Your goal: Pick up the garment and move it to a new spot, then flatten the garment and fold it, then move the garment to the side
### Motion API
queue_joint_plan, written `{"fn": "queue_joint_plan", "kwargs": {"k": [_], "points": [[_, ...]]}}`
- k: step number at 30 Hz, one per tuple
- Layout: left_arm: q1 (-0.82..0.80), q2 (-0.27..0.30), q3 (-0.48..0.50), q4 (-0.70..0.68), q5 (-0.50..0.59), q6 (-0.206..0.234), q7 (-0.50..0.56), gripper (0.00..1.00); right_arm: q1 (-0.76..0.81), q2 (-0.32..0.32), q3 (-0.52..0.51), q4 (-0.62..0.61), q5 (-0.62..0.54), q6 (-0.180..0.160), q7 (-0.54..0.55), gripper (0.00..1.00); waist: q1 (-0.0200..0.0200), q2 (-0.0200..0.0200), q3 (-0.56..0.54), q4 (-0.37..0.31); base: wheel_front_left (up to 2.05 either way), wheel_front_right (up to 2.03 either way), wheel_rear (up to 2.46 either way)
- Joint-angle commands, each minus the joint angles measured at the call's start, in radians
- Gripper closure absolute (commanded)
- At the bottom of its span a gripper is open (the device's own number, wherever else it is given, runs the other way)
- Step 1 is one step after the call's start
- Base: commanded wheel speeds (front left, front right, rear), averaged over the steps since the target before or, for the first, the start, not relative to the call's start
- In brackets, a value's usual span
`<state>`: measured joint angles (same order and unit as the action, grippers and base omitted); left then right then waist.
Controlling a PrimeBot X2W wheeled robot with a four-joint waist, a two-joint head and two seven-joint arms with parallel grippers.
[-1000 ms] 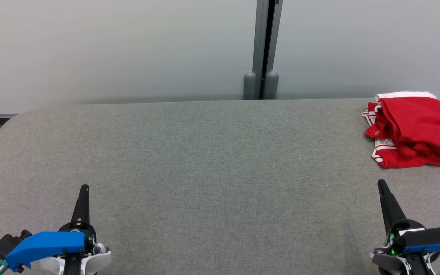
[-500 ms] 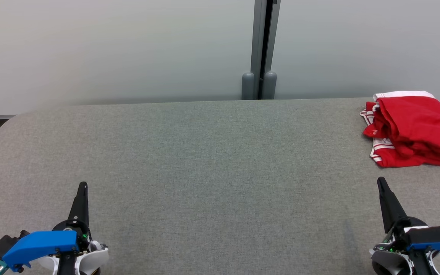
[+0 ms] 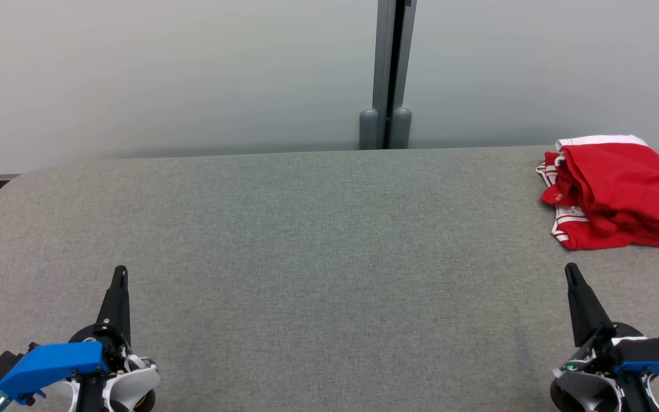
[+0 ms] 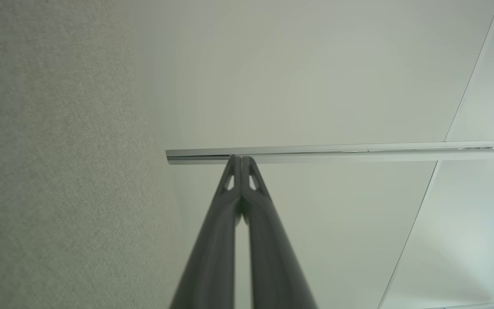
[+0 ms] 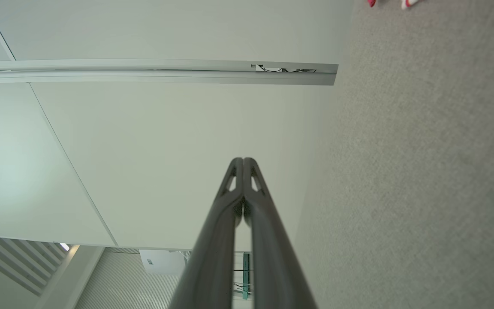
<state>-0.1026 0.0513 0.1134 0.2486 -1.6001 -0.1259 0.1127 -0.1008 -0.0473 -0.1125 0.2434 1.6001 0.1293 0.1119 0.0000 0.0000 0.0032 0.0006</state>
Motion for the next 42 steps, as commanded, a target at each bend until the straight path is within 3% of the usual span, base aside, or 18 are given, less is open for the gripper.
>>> {"fn": "queue_joint_plan", "kwargs": {"k": [1, 42], "points": [[-0.011, -0.002, 0.004, -0.005, -0.016, -0.01, 0.006, 1.0, -0.015, -0.005, -0.003, 0.004, 0.017, 0.002, 0.005, 1.0, 0.0, 0.0, 0.0, -0.001, 0.0, 0.0, 0.0], [-0.011, -0.002, 0.003, -0.005, -0.014, -0.008, 0.005, 1.0, -0.014, -0.005, -0.003, 0.003, 0.014, 0.002, 0.005, 1.0, 0.0, 0.0, 0.0, -0.001, 0.0, 0.0, 0.0]]}}
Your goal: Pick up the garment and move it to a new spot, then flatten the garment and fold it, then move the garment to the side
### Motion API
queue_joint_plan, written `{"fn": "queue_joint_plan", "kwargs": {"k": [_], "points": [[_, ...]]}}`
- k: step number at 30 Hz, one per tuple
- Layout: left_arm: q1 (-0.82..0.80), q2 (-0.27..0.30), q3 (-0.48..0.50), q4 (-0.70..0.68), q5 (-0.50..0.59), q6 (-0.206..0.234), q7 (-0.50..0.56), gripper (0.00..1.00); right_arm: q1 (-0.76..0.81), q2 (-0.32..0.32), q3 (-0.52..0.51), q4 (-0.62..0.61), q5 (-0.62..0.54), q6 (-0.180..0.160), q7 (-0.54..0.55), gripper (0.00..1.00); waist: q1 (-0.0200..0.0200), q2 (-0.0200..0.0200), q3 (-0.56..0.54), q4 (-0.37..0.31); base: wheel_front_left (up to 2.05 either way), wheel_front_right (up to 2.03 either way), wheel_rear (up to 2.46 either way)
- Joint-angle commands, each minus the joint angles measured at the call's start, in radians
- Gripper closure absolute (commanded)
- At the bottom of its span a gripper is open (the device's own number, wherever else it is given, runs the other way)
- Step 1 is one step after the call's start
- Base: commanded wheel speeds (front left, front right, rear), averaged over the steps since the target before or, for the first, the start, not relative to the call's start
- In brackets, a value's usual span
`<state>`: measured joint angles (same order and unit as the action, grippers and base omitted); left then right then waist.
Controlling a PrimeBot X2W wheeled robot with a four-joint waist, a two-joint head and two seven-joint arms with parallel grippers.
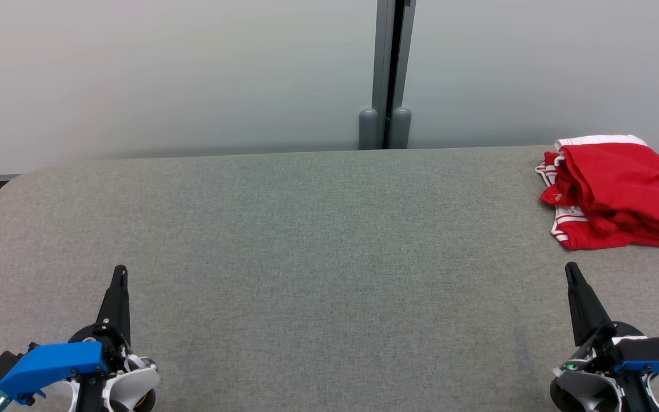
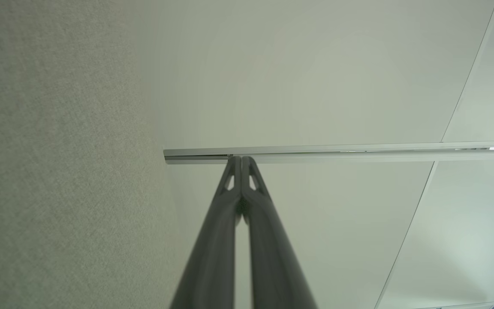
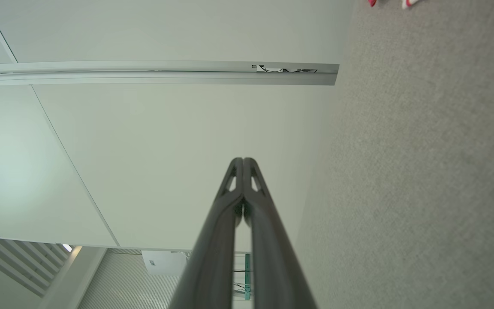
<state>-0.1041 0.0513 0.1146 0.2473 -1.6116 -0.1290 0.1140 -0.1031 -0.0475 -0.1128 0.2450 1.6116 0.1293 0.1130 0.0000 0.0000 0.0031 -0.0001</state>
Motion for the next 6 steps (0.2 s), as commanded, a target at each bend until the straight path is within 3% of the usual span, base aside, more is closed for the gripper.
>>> {"fn": "queue_joint_plan", "kwargs": {"k": [1, 6], "points": [[-0.009, -0.002, 0.002, -0.004, -0.002, -0.005, 0.004, 1.0, -0.011, -0.005, -0.002, 0.002, 0.003, 0.002, 0.004, 1.0, 0.0, 0.0, 0.0, 0.0, 0.0, 0.0, 0.0], [-0.009, -0.002, 0.002, -0.004, -0.003, -0.005, 0.004, 1.0, -0.011, -0.005, -0.002, 0.002, 0.003, 0.003, 0.004, 1.0, 0.0, 0.0, 0.0, 0.0, 0.0, 0.0, 0.0]]}}
